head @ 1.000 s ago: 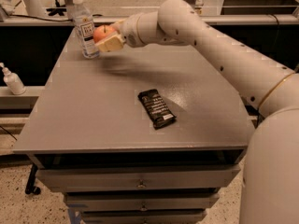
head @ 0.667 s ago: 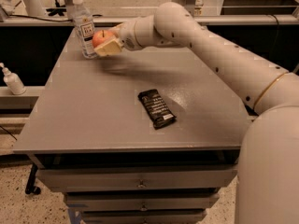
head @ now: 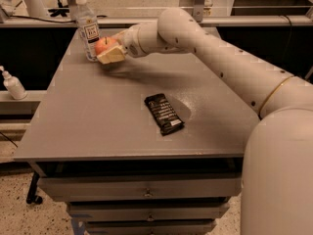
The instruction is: Move apple near blue plastic bottle
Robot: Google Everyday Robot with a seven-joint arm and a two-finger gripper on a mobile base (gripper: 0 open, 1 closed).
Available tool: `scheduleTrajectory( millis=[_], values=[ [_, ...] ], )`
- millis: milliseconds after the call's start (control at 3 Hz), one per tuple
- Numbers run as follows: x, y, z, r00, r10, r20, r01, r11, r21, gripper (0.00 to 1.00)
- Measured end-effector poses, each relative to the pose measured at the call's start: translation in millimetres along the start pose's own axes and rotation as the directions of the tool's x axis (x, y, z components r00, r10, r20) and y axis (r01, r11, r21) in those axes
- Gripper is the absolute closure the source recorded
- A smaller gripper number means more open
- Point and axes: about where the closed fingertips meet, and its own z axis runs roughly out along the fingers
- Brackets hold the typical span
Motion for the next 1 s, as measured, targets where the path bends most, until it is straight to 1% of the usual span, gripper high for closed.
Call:
scheduleTrajectory(
  millis=[333, 1000],
  values=[
    [5.2, 2.0, 3.8, 1.0, 0.013, -0.013, -0.013, 0.9999, -0.006, 0.84],
    [14.3, 5.6, 7.5, 0.999, 0.031, -0.029, -0.031, 0.9994, -0.012, 0.37]
  ],
)
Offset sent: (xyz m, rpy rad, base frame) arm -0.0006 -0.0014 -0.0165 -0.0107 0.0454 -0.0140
